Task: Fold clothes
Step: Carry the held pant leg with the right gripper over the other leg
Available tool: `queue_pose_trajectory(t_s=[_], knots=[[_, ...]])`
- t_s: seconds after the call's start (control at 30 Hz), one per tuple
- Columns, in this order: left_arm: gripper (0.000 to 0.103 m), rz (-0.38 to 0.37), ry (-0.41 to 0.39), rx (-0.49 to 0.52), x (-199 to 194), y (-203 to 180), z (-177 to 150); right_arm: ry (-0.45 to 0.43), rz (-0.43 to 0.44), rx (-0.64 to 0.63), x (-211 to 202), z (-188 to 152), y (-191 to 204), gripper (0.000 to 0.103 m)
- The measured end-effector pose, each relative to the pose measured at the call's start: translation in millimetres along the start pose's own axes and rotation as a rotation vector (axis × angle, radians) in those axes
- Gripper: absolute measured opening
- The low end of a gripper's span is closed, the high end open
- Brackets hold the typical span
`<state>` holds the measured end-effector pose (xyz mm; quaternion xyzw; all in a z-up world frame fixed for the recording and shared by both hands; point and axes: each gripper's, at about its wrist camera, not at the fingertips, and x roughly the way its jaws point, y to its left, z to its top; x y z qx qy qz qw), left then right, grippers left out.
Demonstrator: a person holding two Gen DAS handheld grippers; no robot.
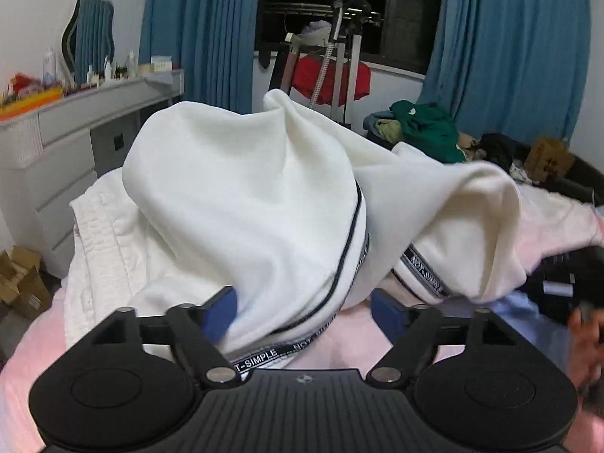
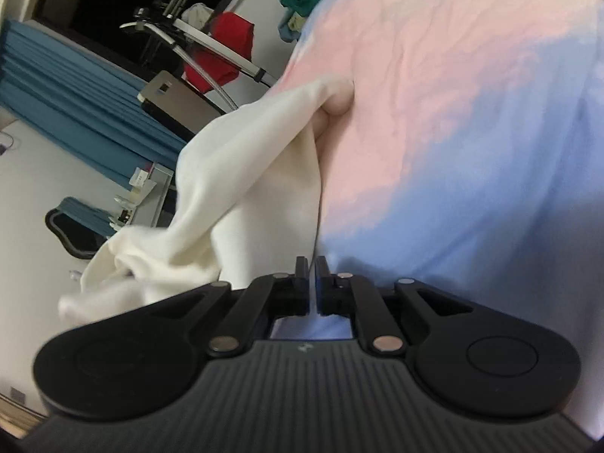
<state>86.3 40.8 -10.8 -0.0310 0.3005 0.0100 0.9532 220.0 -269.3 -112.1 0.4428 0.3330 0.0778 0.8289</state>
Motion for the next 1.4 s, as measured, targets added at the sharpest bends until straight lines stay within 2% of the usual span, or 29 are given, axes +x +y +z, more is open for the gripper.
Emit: queue_pose_trajectory(t_s=[0.13,0.17,0.2,0.3,0.37,0.57,0.73,0.77,0.8,0.87,0.9,1.0,1.13,1.27,1.4], knots=[[0.083,0.022,-0.012,-0.017,18.7,4.0,0.9,-0.031,-0.016,0.055,25.0,19.4,-5.6,0.008],[0.083,0.029,-0.020,-0.014,23.9,4.4,2.8,-0.026,-0.017,0.044,32.4,22.2,-4.4,0.015],[0.084,0.035,-0.017,-0.016,28.3,4.9,4.3,-0.022,-0.015,0.033,39.6,23.9,-2.6,0.027],[0.085,0.040,-0.001,-0.041,38.5,8.0,8.2,-0.042,0.028,0.015,52.6,24.9,2.9,0.041],[0.086,0.031,-0.003,-0.068,41.7,11.9,10.0,-0.054,0.050,0.016,59.6,20.8,3.6,0.048],[0.086,0.004,0.010,-0.123,45.2,22.7,12.1,-0.084,0.091,0.030,93.2,27.4,10.2,0.048],[0.086,-0.020,0.013,-0.174,45.4,27.4,17.5,-0.004,0.194,0.031,123.3,33.6,25.5,0.047],[0.086,-0.024,0.014,-0.182,46.0,28.7,17.8,-0.016,0.181,0.012,118.0,30.9,31.8,0.042],[0.086,-0.027,0.013,-0.188,46.5,29.7,17.7,-0.028,0.168,-0.007,112.8,28.1,38.0,0.027],[0.086,-0.035,0.009,-0.204,47.9,32.5,17.1,-0.052,0.141,-0.044,102.4,22.6,50.5,0.010],[0.086,-0.039,0.007,-0.215,48.7,35.0,16.5,-0.064,0.128,-0.063,97.1,19.8,56.8,0.008],[0.086,-0.057,0.000,-0.253,49.9,42.2,16.0,-0.106,0.091,-0.115,78.5,11.4,74.7,0.007],[0.081,-0.059,-0.018,-0.292,45.9,51.0,15.7,-0.231,0.067,-0.161,6.4,-0.2,84.2,0.007],[0.080,-0.072,-0.036,-0.363,36.4,66.5,15.3,-0.328,0.078,-0.152,-66.3,-8.6,80.6,0.007],[0.080,-0.066,-0.063,-0.395,21.7,79.3,14.1,-0.429,0.077,-0.205,-131.0,-18.8,87.7,0.007]])
